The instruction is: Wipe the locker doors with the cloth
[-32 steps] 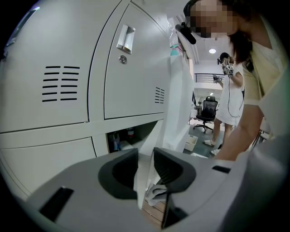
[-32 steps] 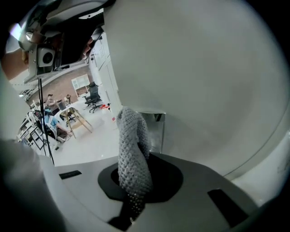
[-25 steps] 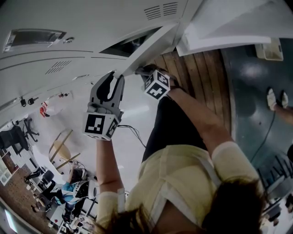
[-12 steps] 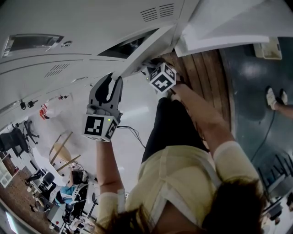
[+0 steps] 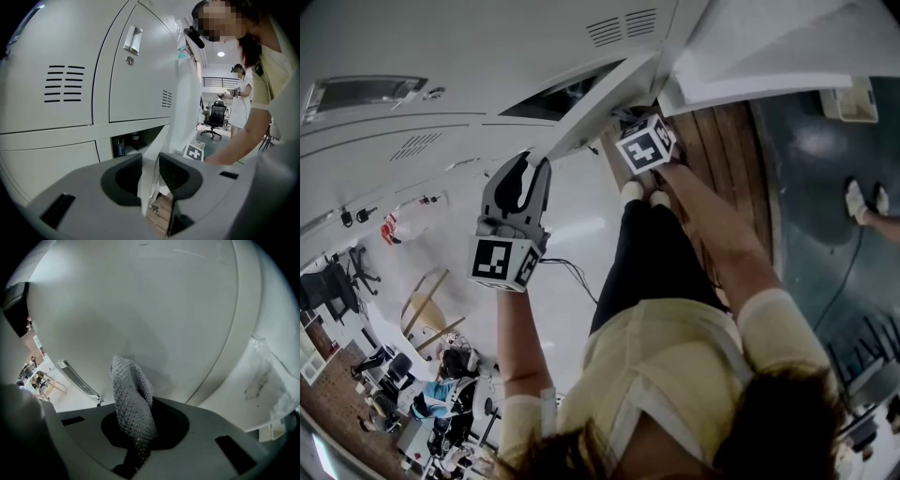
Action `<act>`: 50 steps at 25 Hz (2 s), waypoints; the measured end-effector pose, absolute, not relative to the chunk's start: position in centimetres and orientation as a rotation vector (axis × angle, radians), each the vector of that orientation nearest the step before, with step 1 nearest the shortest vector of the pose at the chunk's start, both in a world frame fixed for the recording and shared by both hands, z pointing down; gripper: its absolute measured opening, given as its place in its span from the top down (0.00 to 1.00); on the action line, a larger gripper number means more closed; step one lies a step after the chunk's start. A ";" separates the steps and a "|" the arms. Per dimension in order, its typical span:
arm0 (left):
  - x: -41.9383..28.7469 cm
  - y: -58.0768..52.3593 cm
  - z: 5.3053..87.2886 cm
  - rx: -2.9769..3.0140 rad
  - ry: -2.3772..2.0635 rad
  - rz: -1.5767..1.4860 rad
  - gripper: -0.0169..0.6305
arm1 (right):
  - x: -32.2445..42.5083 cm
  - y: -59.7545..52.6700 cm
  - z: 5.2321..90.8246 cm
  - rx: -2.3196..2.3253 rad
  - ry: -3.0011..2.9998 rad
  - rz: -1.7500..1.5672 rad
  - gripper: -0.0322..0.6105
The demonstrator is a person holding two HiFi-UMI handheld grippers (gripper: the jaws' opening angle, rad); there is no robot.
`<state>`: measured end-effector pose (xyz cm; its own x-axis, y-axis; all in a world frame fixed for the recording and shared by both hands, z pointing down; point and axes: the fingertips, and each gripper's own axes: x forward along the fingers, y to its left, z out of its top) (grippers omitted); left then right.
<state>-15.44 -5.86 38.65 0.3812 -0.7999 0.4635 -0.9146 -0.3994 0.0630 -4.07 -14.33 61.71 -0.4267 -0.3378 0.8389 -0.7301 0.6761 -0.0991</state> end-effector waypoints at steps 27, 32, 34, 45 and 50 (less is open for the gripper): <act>-15.7 -6.3 39.3 2.267 -1.702 0.708 0.81 | -0.6 -13.5 61.6 1.100 -1.962 0.765 0.93; -15.8 -7.5 38.5 2.291 -1.792 0.659 0.79 | -4.5 -9.4 62.4 0.880 -2.064 0.666 0.93; -15.8 -7.7 38.4 2.269 -1.804 0.641 0.79 | -6.2 -8.2 63.0 0.797 -2.096 0.651 0.93; -16.0 -7.3 38.8 2.257 -1.786 0.654 0.79 | -11.5 -4.8 65.2 0.493 -2.127 0.463 0.93; -15.9 -7.8 38.4 2.260 -1.806 0.585 0.79 | -12.4 -5.6 65.9 0.513 -2.126 0.467 0.93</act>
<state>-15.94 -7.82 38.42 0.1799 -0.8913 0.4163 -0.9660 -0.2399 -0.0961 -12.37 -5.62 65.88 -0.5323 -0.1885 0.8253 -0.5170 0.8443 -0.1406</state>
